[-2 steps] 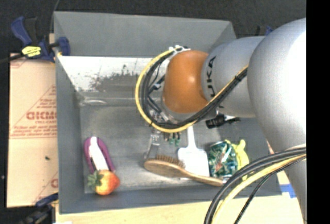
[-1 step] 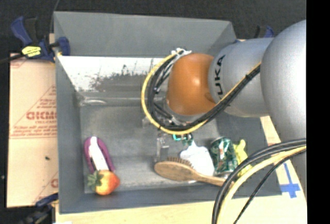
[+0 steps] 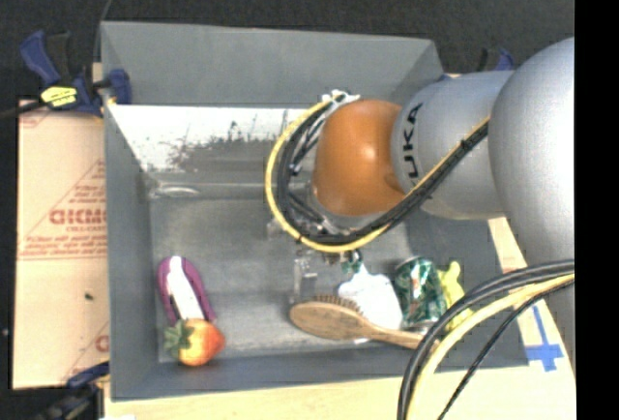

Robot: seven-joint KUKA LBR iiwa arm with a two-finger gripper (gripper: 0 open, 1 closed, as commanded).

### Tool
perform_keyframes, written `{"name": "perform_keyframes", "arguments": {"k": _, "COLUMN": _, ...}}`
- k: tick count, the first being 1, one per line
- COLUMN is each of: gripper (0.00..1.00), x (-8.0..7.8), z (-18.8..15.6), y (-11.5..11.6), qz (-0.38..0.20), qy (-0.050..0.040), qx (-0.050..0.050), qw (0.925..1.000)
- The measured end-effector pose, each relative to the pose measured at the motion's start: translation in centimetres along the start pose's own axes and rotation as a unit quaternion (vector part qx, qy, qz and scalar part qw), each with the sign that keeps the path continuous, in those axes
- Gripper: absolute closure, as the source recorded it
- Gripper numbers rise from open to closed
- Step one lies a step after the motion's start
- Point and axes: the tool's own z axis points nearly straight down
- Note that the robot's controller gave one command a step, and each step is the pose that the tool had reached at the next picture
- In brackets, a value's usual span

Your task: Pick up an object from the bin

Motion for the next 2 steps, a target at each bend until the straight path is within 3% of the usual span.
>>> {"name": "perform_keyframes", "arguments": {"k": 1, "gripper": 0.0, "x": -0.3, "z": 1.7, "y": -6.9, "qz": 0.032, "qy": -0.0022, "qx": 0.001, "qw": 0.9995}}
{"name": "perform_keyframes", "arguments": {"k": 2, "gripper": 0.0, "x": 3.1, "z": 1.6, "y": -2.0, "qz": -0.194, "qy": -0.0042, "qx": -0.001, "qw": 0.9809}}
